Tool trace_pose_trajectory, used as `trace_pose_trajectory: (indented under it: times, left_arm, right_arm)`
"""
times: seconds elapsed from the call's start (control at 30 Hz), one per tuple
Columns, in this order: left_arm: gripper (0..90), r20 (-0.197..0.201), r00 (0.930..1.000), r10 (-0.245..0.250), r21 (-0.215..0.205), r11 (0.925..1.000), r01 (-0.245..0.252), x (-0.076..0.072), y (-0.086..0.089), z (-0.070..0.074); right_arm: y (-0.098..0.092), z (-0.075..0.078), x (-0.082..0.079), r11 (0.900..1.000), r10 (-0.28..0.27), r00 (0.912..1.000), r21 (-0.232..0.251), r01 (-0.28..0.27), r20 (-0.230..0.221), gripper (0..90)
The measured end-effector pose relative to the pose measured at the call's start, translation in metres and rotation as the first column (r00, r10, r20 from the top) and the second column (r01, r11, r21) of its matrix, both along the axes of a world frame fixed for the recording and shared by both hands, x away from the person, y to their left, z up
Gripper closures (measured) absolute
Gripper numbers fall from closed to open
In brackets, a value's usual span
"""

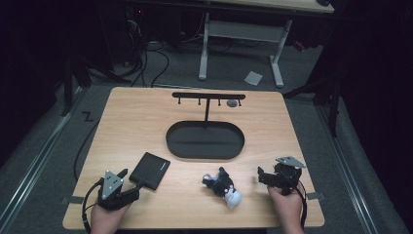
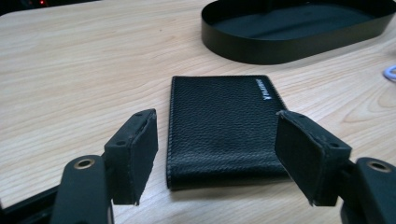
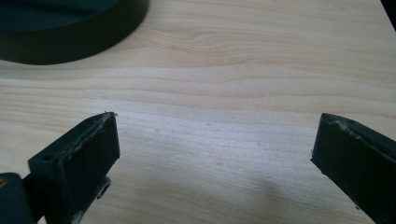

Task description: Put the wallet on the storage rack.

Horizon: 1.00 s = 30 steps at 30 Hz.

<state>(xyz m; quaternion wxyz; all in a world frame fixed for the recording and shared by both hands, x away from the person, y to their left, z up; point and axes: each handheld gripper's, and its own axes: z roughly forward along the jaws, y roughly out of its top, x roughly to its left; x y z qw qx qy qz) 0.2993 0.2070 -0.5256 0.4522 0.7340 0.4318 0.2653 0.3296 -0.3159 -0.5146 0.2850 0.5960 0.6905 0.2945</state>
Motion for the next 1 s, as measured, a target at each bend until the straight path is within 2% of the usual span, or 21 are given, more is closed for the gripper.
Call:
trace_pose_trajectory:
  times: [0.1,0.33,0.63,0.67,0.8,0.9,1.0]
  left_arm:
    - [30.8,0.000,1.0000,0.003,-0.005,1.0000,-0.003,0.000,0.001,0.001]
    - [32.3,0.011,0.9999,0.002,-0.002,1.0000,-0.002,-0.001,0.002,0.002]
    - [33.0,0.016,0.9999,0.002,-0.003,1.0000,-0.001,0.000,0.003,0.002]
    - [33.0,0.016,0.9999,0.000,-0.006,1.0000,0.000,0.001,0.003,0.002]
    - [34.3,0.012,0.9999,0.002,-0.012,0.9999,-0.002,0.001,0.003,0.003]
    - [37.2,0.017,0.9996,-0.023,-0.029,0.9993,0.023,-0.002,-0.001,0.005]
    - [38.4,0.005,0.9981,-0.061,-0.031,0.9976,0.061,-0.003,-0.008,0.006]
  right_arm:
    - [0.001,0.000,-0.003,1.000,0.011,0.9999,-0.007,-0.011,0.000,0.7]
    - [0.002,0.002,-0.008,0.999,0.046,0.9989,0.017,-0.046,0.011,0.9]
    - [0.003,0.005,-0.013,0.999,0.037,0.9989,0.018,-0.038,0.029,0.4]
    - [0.003,0.006,-0.014,0.999,0.029,0.9990,0.029,-0.030,0.034,0.8]
    - [0.003,0.010,-0.019,0.996,0.057,0.9975,0.062,-0.059,0.042,0.7]
    - [0.004,0.013,-0.028,0.991,0.087,0.9943,0.094,-0.092,0.063,5.0]
    - [0.006,0.014,-0.036,0.989,0.118,0.9910,0.079,-0.122,0.064,10.4]
